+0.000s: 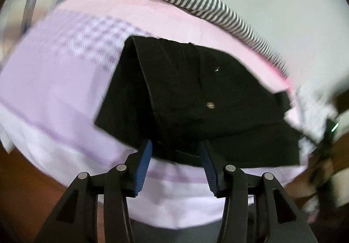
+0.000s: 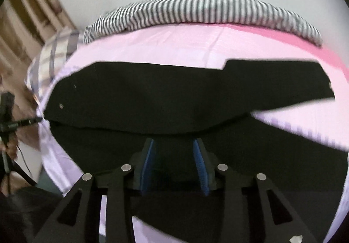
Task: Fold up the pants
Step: 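Lower the folded trousers onto the bed with both grippers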
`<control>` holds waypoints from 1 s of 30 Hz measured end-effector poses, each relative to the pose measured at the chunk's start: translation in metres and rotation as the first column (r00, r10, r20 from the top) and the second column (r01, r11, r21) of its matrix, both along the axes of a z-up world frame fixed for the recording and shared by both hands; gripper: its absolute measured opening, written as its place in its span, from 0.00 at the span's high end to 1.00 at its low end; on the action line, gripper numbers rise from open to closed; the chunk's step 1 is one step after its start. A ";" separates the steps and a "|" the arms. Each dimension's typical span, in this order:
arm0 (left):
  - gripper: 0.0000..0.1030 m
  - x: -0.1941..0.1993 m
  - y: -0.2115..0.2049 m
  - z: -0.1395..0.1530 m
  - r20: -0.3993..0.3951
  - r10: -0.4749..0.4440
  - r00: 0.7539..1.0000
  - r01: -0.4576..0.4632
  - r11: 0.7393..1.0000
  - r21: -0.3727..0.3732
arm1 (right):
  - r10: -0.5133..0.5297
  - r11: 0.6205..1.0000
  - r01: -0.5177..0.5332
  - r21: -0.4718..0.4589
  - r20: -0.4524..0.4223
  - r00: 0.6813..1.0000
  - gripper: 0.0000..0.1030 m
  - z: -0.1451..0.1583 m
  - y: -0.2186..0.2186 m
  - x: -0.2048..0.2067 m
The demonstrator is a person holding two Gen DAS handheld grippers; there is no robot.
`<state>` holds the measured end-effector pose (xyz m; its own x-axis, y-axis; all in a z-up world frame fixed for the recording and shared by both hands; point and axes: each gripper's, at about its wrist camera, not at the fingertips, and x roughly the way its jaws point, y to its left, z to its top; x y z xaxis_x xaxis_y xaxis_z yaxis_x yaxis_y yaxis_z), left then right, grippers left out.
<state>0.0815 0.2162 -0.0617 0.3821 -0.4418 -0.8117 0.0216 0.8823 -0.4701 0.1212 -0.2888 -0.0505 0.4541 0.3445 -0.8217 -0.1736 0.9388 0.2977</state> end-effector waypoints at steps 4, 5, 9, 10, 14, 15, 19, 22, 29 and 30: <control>0.52 -0.003 -0.002 -0.013 -0.077 0.058 0.995 -0.071 0.981 -0.179 | -0.106 0.983 0.111 0.145 -0.047 0.993 0.62 -0.011 -0.018 -0.014; 0.52 0.000 -0.004 -0.017 -0.095 0.072 0.993 -0.090 0.976 -0.201 | -0.123 0.978 0.131 0.161 -0.057 0.991 0.62 -0.014 -0.021 -0.014; 0.52 0.008 -0.006 -0.032 -0.136 0.162 0.977 -0.194 0.944 -0.267 | -0.217 0.940 0.238 0.246 -0.109 0.970 0.62 -0.031 -0.032 -0.018; 0.52 0.010 -0.005 -0.034 -0.140 0.187 0.972 -0.221 0.933 -0.283 | -0.231 0.932 0.254 0.258 -0.114 0.966 0.61 -0.033 -0.033 -0.017; 0.52 0.020 -0.003 -0.042 -0.163 0.242 0.956 -0.284 0.901 -0.328 | -0.287 0.892 0.316 0.323 -0.136 0.948 0.61 -0.041 -0.042 -0.007; 0.52 0.022 -0.002 -0.044 -0.168 0.255 0.952 -0.299 0.892 -0.338 | -0.305 0.881 0.336 0.335 -0.143 0.942 0.61 -0.045 -0.044 -0.001; 0.52 0.026 0.002 -0.049 -0.178 0.285 0.942 -0.332 0.873 -0.356 | -0.340 0.848 0.378 0.371 -0.166 0.926 0.61 -0.054 -0.047 0.015; 0.72 0.026 0.005 -0.044 -0.140 0.307 0.941 -0.337 0.879 -0.337 | -0.351 0.827 0.397 0.397 -0.186 0.918 0.61 -0.061 -0.047 0.027; 0.85 0.037 0.011 -0.008 -0.051 0.324 0.945 -0.323 0.896 -0.306 | -0.357 0.797 0.407 0.446 -0.195 0.913 0.72 -0.063 -0.053 0.049; 0.85 0.039 0.012 -0.003 -0.041 0.324 0.945 -0.320 0.895 -0.311 | -0.358 0.797 0.409 0.445 -0.196 0.913 0.78 -0.061 -0.055 0.052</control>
<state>0.1208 0.2283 -0.0646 0.5547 -0.5205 -0.6492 -0.2321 0.6525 -0.7214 0.1730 -0.3435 -0.1117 0.5579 0.5116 -0.6535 0.2241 0.6653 0.7122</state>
